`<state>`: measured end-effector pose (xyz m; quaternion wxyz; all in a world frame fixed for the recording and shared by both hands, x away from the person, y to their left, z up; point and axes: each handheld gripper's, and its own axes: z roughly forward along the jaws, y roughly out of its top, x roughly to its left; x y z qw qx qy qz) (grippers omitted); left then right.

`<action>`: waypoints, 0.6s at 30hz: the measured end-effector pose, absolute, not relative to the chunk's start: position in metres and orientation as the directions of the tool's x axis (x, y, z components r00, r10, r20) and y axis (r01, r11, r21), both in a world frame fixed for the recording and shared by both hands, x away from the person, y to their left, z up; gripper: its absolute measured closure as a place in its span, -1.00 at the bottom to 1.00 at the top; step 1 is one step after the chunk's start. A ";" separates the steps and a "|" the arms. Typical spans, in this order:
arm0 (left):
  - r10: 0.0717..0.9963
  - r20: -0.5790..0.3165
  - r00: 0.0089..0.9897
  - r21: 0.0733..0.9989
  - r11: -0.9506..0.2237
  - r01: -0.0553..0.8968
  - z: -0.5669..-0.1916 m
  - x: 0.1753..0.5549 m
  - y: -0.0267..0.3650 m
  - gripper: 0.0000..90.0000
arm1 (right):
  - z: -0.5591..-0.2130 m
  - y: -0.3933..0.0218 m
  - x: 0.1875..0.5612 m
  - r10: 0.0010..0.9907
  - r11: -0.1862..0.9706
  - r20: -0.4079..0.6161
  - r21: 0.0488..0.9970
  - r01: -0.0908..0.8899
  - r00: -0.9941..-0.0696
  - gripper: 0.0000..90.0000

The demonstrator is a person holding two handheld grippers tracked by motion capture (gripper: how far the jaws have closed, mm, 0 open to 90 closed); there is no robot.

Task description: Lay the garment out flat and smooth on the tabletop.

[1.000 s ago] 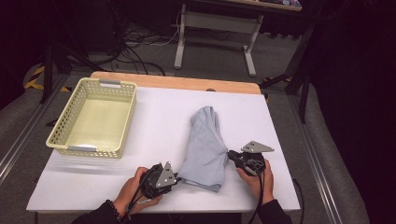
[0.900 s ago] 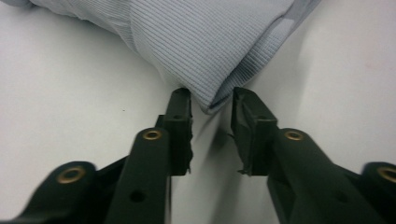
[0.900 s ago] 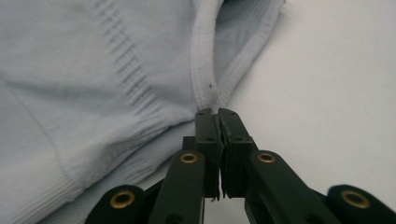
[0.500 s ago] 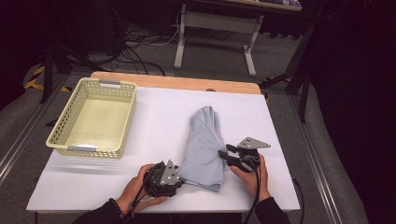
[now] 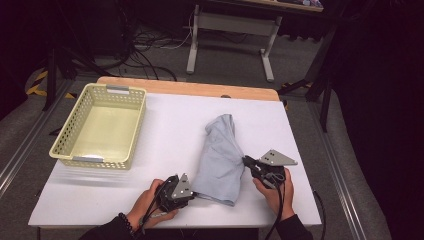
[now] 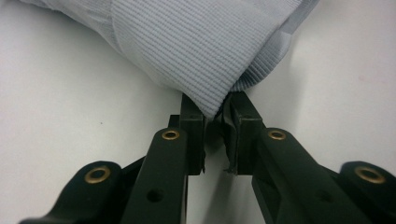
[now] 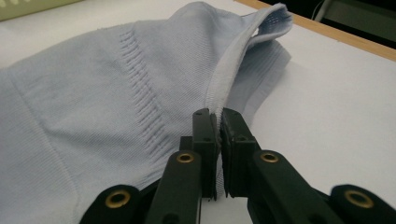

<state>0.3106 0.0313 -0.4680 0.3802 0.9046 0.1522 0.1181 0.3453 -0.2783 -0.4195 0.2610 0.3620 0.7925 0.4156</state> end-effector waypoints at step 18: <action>0.354 0.113 0.928 0.718 -0.675 0.170 -0.467 0.311 0.032 0.88 | -0.443 -0.284 0.356 0.798 0.404 -0.028 0.765 0.501 -0.601 0.54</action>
